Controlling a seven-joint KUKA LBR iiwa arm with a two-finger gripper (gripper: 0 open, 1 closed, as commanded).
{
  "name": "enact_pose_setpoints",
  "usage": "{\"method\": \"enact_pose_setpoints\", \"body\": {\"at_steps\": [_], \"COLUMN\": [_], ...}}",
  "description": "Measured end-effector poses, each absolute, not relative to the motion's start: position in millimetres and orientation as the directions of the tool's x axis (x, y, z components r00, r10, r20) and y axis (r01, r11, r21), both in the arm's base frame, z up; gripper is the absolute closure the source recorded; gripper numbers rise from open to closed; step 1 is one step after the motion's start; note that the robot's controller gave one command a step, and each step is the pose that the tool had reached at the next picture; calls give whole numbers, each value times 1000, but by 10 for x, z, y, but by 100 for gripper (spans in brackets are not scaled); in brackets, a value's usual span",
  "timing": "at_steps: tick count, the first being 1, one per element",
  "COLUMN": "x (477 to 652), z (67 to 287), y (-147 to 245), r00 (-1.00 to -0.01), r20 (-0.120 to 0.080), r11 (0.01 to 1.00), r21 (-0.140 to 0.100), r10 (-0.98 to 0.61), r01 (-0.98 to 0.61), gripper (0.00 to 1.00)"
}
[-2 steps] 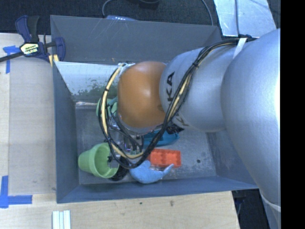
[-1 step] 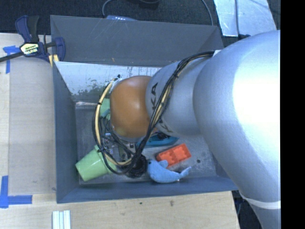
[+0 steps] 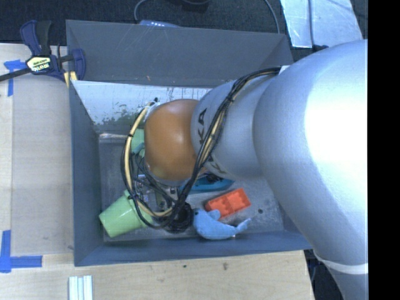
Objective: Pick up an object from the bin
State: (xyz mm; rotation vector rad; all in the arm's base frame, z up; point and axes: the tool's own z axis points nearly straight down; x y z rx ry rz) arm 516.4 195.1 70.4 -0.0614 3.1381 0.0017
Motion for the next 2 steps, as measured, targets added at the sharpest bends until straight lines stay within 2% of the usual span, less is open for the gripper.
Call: {"method": "enact_pose_setpoints", "body": {"at_steps": [1, 2], "x": [5150, 5097], "z": [704, 727], "y": [1977, 2139], "r00": [-998, -981], "r20": [-3, -11], "r11": [998, 982], "r21": [0, -4], "r10": [-56, -191], "r01": [-56, -191], "gripper": [100, 100]}}
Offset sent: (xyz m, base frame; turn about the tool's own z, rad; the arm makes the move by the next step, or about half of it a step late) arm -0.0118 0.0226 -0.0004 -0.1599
